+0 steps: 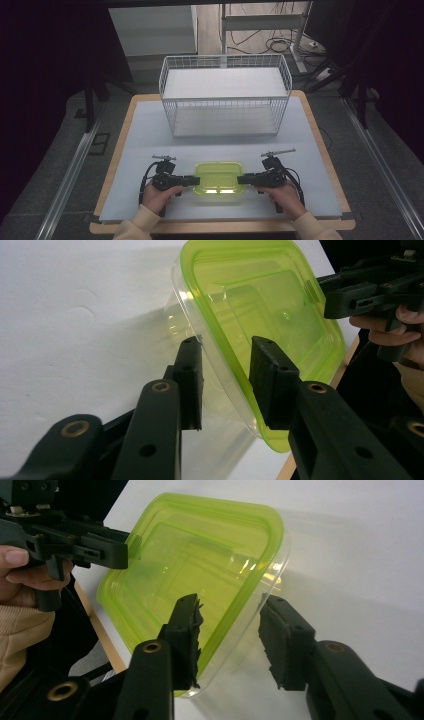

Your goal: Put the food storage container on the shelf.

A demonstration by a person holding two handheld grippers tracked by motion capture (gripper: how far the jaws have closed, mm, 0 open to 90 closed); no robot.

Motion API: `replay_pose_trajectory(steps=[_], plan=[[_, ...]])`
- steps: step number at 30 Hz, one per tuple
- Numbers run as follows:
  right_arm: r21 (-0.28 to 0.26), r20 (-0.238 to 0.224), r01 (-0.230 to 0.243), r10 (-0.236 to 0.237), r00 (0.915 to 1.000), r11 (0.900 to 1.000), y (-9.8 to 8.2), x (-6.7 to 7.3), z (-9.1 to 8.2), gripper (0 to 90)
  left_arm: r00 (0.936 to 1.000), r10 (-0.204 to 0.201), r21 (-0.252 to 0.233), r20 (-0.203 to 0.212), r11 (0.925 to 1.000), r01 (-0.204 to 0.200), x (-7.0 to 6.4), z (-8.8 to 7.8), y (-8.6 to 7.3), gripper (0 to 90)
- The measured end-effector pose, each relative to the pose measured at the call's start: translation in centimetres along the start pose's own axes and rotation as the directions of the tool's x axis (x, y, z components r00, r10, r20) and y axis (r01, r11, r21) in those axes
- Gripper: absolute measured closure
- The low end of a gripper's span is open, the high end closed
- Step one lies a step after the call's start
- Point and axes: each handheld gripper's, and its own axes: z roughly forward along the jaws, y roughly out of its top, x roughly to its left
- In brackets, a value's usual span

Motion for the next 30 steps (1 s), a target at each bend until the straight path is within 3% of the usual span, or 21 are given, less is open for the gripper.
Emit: replay_pose_trajectory(steps=[5, 12, 30], plan=[[0.013, 0.004, 0.001, -0.001, 1.0, 1.0, 0.0, 0.0, 0.2, 65.3, 0.9999, -0.006, 0.002, 0.012, 1.0, 0.005, 0.0, 0.1, 0.0, 68.3], [0.015, -0.03, -0.035, 0.035, 0.9989, 0.999, 0.0, -0.5, 0.1, 69.1, 0.9998, -0.003, 0.007, 0.019, 1.0, 0.003, -0.1, 0.1, 0.0, 70.1], [-0.019, -0.047, -0.036, 0.035, 0.9983, 0.999, 0.3, -0.4, -0.8, 78.4, 0.9996, 0.014, -0.023, 0.023, 0.9997, -0.013, -0.7, -0.5, 0.1, 77.9]])
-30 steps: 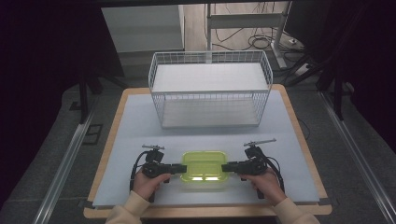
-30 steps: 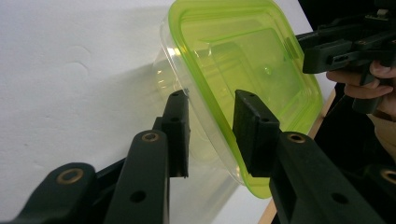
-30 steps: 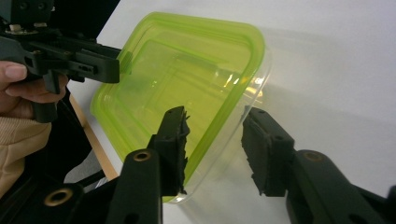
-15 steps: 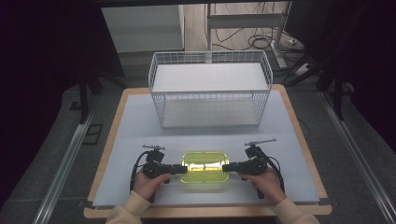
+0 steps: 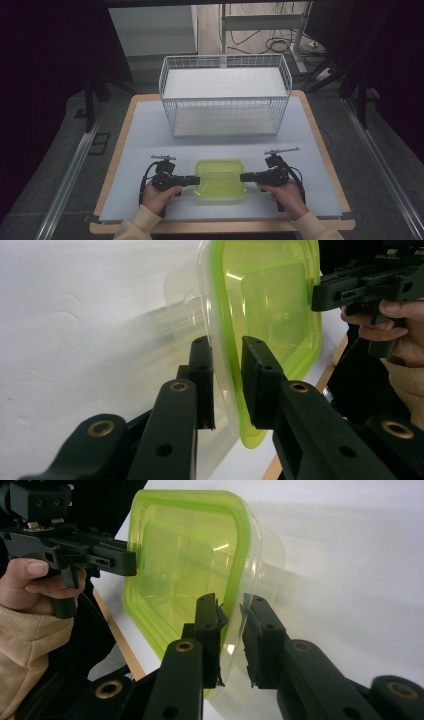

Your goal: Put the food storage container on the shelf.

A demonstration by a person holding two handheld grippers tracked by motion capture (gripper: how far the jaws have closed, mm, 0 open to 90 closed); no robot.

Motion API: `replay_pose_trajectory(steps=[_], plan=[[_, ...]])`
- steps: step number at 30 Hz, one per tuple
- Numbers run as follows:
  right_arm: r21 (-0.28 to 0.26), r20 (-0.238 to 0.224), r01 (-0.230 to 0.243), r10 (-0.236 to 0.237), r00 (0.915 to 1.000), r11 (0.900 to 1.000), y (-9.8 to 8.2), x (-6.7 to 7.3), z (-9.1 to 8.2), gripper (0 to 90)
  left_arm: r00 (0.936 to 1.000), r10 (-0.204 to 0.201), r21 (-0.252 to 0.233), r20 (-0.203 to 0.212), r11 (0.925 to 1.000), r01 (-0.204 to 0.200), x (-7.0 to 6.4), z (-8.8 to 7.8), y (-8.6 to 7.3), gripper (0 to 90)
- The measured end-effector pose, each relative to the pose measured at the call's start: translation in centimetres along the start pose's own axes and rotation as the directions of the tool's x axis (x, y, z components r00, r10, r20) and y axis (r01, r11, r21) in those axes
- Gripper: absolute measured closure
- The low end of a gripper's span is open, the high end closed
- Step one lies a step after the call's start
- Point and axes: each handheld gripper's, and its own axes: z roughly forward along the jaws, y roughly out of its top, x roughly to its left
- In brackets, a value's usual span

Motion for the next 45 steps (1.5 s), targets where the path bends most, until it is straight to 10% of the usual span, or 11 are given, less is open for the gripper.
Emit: replay_pose_trajectory(steps=[25, 45], plan=[[-0.041, -0.007, 0.022, -0.022, 0.9997, 0.999, 1.2, 0.7, -1.0, 80.9, 0.9999, 0.004, -0.038, 0.015, 0.9993, -0.003, -0.5, -0.7, 1.0, 80.9], [-0.089, 0.005, 0.06, -0.059, 0.9982, 0.994, 5.0, 2.7, -3.5, 81.1, 0.9988, 0.038, -0.08, 0.033, 0.9962, -0.035, -2.1, -2.4, 5.1, 81.1]])
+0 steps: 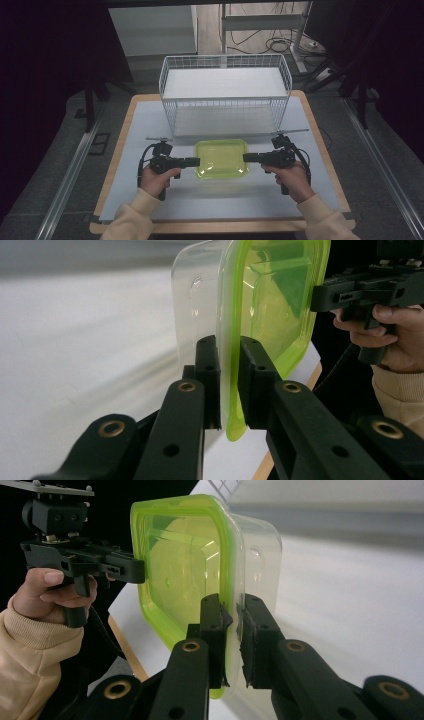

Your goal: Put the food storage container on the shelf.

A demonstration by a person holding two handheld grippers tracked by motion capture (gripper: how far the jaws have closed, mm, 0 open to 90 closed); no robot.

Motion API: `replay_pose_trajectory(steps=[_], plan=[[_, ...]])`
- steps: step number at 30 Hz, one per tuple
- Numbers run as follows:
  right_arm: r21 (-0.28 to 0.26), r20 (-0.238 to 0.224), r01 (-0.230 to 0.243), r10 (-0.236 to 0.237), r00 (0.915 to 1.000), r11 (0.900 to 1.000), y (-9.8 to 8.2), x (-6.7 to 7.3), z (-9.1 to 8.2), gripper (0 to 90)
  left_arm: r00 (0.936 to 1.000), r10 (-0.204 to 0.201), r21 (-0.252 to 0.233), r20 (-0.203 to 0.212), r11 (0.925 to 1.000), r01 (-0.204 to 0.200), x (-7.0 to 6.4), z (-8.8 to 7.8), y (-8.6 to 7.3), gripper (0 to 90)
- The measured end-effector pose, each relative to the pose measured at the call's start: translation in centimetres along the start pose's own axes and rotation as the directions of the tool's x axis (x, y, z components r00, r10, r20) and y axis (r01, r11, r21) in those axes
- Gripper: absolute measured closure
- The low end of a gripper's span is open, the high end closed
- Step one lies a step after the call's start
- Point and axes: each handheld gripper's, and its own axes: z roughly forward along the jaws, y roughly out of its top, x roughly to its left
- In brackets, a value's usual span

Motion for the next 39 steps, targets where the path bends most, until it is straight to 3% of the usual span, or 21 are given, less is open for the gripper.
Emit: replay_pose_trajectory(steps=[19, 29, 39], plan=[[-0.039, 0.033, 0.051, -0.05, 0.9982, 0.998, 4.9, 2.5, -2.4, 81.2, 0.9994, 0.034, -0.026, -0.01, 0.9991, -0.034, -2.0, -1.5, 4.8, 80.9], [-0.046, 0.017, 0.026, -0.026, 0.9995, 0.999, 7.0, 2.8, -3.2, 81.2, 0.9995, 0.027, -0.029, -0.016, 0.9992, -0.027, -3.0, -2.2, 7.1, 80.9], [-0.065, 0.021, 0.042, -0.041, 0.9989, 0.997, 9.3, 3.8, -4.0, 81.2, 0.999, 0.035, -0.045, -0.026, 0.9983, -0.037, -3.9, -3.2, 9.4, 80.9]])
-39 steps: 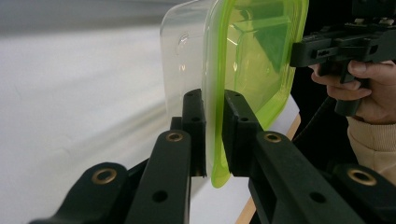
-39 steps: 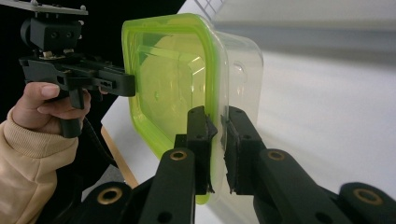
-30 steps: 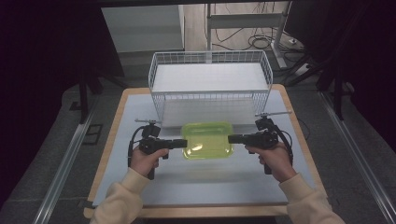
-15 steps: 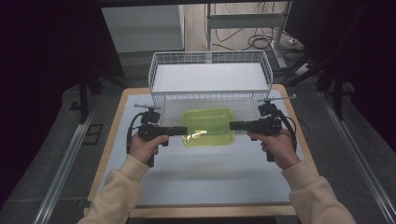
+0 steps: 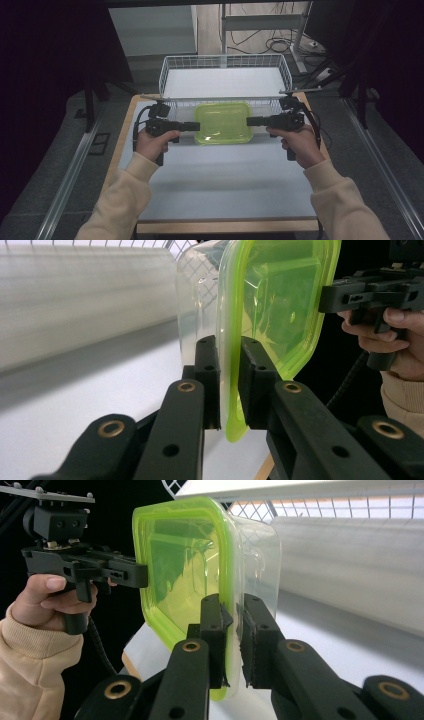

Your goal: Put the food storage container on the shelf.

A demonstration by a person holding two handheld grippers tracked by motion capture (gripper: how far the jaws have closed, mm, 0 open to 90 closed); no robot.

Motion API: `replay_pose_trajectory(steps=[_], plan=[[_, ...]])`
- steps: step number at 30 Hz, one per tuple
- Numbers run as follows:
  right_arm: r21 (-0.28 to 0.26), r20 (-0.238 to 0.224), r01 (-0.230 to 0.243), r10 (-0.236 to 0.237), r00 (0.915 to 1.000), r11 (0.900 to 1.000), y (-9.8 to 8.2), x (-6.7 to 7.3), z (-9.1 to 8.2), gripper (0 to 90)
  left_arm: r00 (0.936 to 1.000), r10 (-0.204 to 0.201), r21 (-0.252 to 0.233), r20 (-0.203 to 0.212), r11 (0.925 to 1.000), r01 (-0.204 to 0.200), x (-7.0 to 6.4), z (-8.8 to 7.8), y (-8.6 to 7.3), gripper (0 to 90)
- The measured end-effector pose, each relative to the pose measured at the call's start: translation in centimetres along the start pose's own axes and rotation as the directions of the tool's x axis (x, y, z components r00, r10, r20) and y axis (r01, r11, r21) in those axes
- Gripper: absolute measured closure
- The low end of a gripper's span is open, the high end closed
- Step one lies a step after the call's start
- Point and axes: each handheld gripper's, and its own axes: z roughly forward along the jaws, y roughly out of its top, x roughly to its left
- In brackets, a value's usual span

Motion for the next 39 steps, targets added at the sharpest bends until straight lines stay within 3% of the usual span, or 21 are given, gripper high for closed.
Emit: replay_pose_trajectory(steps=[12, 22, 28, 39], plan=[[-0.023, -0.008, 0.002, -0.002, 1.0, 1.0, 2.1, 0.0, -0.4, 81.2, 0.9996, 0.018, -0.002, -0.02, 0.9998, -0.018, -0.8, -0.6, 2.5, 80.9], [-0.028, -0.002, -0.004, 0.004, 1.0, 1.0, 4.8, -0.3, -0.7, 81.0, 0.9996, 0.007, -0.012, -0.028, 0.9999, -0.007, -1.0, -0.6, 5.3, 80.9], [-0.04, 0.003, -0.02, 0.02, 0.9998, 0.999, 6.5, -1.1, -0.4, 80.9, 0.9991, -0.006, -0.007, -0.041, 1.0, 0.006, -0.5, -0.2, 7.4, 80.9], [-0.041, 0.011, -0.06, 0.061, 0.9981, 0.997, 8.8, -3.1, 1.0, 80.6, 0.9981, -0.046, -0.004, -0.04, 0.9989, 0.046, 1.5, 1.0, 9.6, 80.9]])
